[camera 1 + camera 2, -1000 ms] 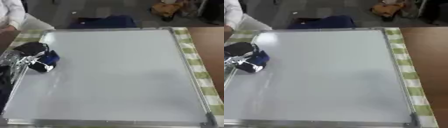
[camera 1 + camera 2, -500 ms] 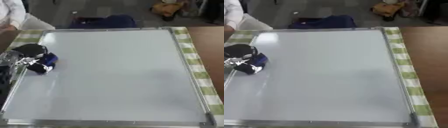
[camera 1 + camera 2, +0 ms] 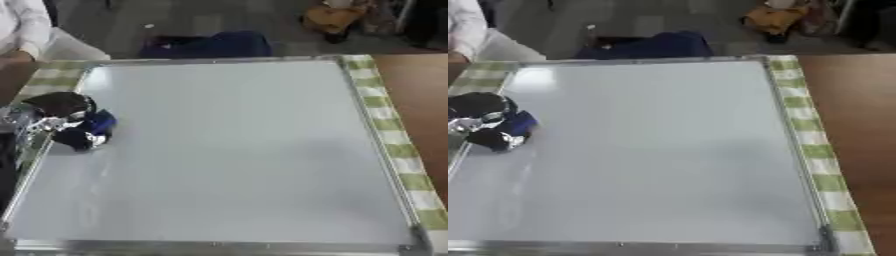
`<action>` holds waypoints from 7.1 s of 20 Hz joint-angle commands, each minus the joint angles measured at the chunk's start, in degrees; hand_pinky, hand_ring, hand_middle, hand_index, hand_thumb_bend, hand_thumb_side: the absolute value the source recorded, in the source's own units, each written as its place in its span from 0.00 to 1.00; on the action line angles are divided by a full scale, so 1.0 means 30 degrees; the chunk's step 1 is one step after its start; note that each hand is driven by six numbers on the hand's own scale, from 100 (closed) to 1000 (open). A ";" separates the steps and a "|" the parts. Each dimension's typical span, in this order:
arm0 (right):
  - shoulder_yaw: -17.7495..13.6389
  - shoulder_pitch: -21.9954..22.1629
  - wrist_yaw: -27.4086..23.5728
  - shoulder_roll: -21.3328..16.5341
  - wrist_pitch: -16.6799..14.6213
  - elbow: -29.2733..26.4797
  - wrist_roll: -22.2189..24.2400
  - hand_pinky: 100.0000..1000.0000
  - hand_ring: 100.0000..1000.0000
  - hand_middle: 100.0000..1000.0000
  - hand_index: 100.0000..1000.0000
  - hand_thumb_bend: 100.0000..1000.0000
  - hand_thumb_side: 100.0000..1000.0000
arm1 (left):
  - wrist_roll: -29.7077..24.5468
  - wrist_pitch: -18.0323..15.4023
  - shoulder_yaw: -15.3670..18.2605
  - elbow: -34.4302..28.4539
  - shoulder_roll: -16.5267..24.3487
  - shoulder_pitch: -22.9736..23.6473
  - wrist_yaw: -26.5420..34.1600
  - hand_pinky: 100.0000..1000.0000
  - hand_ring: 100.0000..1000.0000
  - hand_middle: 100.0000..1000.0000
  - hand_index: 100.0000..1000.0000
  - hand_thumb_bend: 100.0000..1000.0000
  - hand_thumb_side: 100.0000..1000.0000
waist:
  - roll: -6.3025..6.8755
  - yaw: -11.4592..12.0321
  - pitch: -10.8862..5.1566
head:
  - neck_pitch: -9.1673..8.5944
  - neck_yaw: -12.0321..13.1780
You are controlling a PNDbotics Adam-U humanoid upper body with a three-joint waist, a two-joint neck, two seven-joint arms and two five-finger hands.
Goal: Wipe the whiteboard clean with a brush.
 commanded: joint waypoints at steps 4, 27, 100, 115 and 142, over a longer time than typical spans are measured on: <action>-0.0164 -0.0098 0.0078 -0.0288 0.0146 -0.0269 -0.0078 0.65 0.54 0.44 0.50 0.00 1.00 | -0.0603 -0.0133 0.0074 -0.0070 0.0283 0.0107 0.0478 0.81 0.74 0.56 0.11 0.51 0.79 | -0.0101 0.0048 -0.0372 | 0.0016 -0.0061; -0.0184 -0.0130 0.0032 -0.0278 0.0216 -0.0269 -0.0293 0.65 0.54 0.44 0.50 0.00 1.00 | -0.0041 -0.0079 0.0006 -0.0030 0.0293 0.0184 0.0624 0.77 0.69 0.40 0.09 0.05 0.67 | -0.0147 -0.0003 -0.0357 | -0.0184 -0.0103; -0.0245 0.0010 -0.0015 -0.0239 0.0410 -0.0269 -0.0391 0.65 0.54 0.44 0.50 0.00 1.00 | -0.1258 -0.4888 -0.2214 -0.1807 -0.0001 -0.0047 0.1782 0.70 0.50 0.21 0.08 0.00 0.58 | -0.0041 0.0046 -0.0697 | 0.0122 -0.0377; -0.0209 -0.0192 -0.0066 -0.0391 0.0246 -0.0269 -0.0330 0.65 0.54 0.43 0.50 0.00 1.00 | -0.1482 -0.2706 -0.1117 -0.1575 0.0455 -0.0190 0.2117 0.70 0.49 0.20 0.08 0.00 0.57 | -0.0002 0.0030 -0.0379 | -0.0078 -0.1014; -0.0258 -0.0230 0.0210 -0.0335 0.0213 -0.0269 -0.0116 0.65 0.54 0.43 0.49 0.00 1.00 | 0.2455 0.0449 0.0011 0.0390 0.0912 -0.0402 -0.1358 0.68 0.47 0.18 0.08 0.00 0.55 | 0.0078 -0.0158 0.0124 | -0.0791 -0.0955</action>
